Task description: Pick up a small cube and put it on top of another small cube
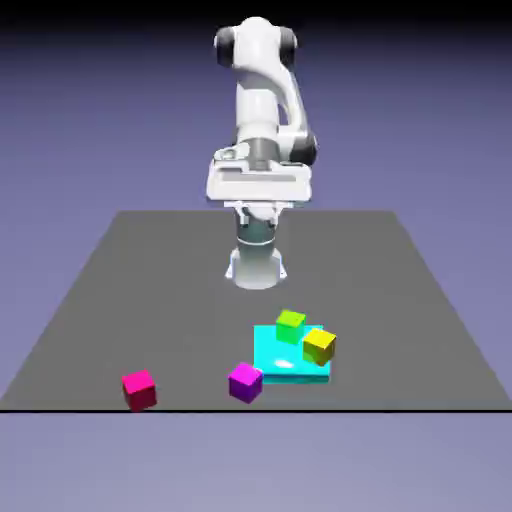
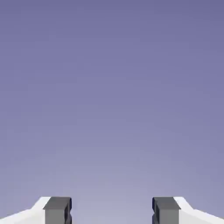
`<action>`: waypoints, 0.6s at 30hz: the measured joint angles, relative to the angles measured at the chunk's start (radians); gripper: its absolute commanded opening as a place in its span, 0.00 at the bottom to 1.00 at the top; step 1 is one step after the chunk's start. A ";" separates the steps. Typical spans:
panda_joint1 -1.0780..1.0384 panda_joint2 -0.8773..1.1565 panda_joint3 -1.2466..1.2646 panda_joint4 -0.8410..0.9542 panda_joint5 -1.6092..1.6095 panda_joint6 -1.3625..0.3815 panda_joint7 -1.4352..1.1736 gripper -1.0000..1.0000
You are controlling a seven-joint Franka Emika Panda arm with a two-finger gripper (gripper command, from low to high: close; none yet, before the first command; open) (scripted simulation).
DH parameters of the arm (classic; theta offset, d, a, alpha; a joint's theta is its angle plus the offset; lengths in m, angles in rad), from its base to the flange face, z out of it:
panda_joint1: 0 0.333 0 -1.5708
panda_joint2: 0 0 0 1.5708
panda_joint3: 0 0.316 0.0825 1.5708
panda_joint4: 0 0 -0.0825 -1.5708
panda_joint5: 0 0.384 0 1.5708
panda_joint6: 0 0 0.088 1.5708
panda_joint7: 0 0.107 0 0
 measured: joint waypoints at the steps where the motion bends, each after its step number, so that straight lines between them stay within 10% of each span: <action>1: -0.018 0.036 0.014 0.016 -0.013 -0.012 0.034 0.50; 18: -0.316 0.652 0.251 0.283 -0.242 -0.219 0.620 0.50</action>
